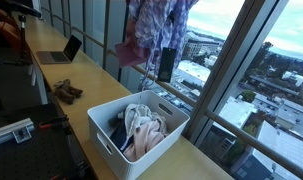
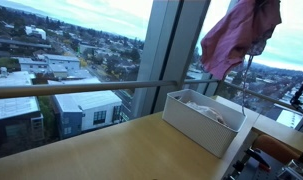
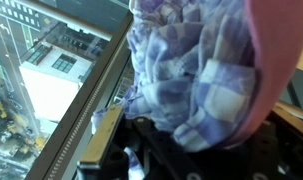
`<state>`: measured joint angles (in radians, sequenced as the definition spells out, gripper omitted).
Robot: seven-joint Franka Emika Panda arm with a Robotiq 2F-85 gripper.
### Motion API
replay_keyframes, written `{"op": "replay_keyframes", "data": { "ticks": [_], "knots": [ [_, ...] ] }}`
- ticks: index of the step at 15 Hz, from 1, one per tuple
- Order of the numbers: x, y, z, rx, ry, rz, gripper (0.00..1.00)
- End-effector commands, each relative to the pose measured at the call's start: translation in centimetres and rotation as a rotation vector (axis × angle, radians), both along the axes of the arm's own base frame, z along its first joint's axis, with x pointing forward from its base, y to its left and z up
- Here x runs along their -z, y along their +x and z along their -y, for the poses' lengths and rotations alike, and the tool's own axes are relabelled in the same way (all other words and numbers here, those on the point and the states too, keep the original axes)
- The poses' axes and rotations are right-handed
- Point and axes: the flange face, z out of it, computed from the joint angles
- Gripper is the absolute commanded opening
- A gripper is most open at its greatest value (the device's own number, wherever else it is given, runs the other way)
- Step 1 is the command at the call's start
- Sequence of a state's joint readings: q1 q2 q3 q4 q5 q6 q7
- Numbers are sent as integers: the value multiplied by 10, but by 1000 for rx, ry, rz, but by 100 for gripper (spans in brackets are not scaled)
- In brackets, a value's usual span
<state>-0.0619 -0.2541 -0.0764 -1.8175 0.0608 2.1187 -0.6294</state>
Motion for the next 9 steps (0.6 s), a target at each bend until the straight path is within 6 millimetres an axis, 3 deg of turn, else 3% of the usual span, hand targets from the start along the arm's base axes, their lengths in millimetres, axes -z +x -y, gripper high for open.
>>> {"op": "replay_keyframes", "data": {
  "ticks": [1, 9],
  "knots": [
    [28, -4, 1, -19, 48, -28, 0],
    [99, 12, -24, -49, 72, -141, 0]
  ]
}}
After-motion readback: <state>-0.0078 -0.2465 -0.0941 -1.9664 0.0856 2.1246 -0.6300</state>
